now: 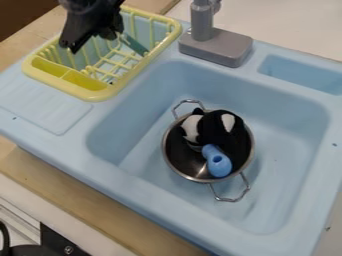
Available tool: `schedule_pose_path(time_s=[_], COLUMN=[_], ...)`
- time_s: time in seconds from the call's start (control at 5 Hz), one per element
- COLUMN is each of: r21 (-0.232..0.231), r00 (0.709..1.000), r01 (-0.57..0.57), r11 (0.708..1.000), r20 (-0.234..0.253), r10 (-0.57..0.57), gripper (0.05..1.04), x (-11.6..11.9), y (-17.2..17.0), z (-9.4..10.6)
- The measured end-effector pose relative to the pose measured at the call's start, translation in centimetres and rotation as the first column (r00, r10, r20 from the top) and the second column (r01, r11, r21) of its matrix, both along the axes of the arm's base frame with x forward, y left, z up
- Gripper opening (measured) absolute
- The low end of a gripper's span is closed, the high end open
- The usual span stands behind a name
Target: Move the knife and put in the left sink
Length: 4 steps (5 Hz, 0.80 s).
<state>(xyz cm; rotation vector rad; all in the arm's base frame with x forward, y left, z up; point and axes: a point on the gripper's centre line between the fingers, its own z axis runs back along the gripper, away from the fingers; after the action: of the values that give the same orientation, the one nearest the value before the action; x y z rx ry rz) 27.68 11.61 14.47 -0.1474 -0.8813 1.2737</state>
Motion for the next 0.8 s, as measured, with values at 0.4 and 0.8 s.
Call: schedule_pose_path(time_s=[0.4,0.8], r21=[-0.048,-0.055], r00=[0.999,0.991], r01=[-0.045,-0.099], r11=[0.998,0.994], r20=[0.009,-0.091], r10=[0.045,0.094], gripper=[0.220,0.761], x=[-1.8,-4.1], y=[-0.5,-1.3], z=[-0.2,0.5])
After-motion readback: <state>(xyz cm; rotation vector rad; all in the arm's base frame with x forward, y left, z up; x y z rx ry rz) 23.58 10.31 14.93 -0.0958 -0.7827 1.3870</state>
